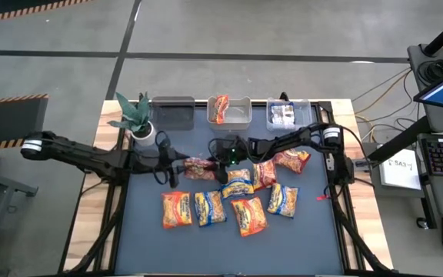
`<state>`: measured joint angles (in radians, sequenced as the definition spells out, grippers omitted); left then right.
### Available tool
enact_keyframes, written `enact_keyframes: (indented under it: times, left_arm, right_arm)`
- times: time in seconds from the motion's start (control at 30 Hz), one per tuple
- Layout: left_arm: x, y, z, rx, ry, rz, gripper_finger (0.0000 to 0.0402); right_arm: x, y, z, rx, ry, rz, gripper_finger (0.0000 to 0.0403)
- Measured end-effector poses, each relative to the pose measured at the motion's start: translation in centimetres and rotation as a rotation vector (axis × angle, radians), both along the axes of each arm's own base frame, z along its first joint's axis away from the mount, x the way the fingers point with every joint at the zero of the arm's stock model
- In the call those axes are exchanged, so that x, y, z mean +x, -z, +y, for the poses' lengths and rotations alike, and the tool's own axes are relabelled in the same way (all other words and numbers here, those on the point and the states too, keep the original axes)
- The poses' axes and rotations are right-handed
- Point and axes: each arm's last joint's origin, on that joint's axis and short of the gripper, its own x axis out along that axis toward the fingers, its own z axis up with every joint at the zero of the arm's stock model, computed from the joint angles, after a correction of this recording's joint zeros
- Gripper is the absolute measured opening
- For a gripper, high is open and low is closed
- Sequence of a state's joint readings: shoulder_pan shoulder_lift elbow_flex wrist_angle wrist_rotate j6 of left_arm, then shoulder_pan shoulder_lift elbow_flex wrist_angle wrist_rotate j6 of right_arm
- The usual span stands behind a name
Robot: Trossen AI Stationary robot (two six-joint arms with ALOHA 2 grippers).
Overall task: Sort Maruchan noodles
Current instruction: Put the left red noodle pack into the transparent black bin
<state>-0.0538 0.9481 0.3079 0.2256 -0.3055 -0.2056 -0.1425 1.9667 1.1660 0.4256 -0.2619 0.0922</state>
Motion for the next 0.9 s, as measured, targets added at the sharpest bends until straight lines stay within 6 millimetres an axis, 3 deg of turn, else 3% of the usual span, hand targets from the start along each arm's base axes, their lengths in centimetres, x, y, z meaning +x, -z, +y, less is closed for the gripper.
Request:
enact_keyframes:
  times: [0.13,0.33,0.7,0.9]
  left_arm:
    - [0.9,-1.4,0.0,0.053,0.02,-0.021,0.0212]
    - [2.3,-1.2,-0.1,0.131,0.054,0.059,0.0252]
    - [3.7,2.5,-0.2,0.061,0.075,0.228,0.0241]
    - [4.2,3.1,-0.2,0.056,0.073,0.243,0.0232]
  right_arm:
    - [0.2,-0.2,0.6,-0.038,-0.031,-0.011,0.0121]
    - [0.2,-0.2,0.8,-0.049,-0.042,-0.005,0.0121]
    - [0.2,-0.1,0.9,-0.065,-0.054,0.005,0.0121]
    - [0.2,-0.1,1.1,-0.071,-0.059,0.005,0.0121]
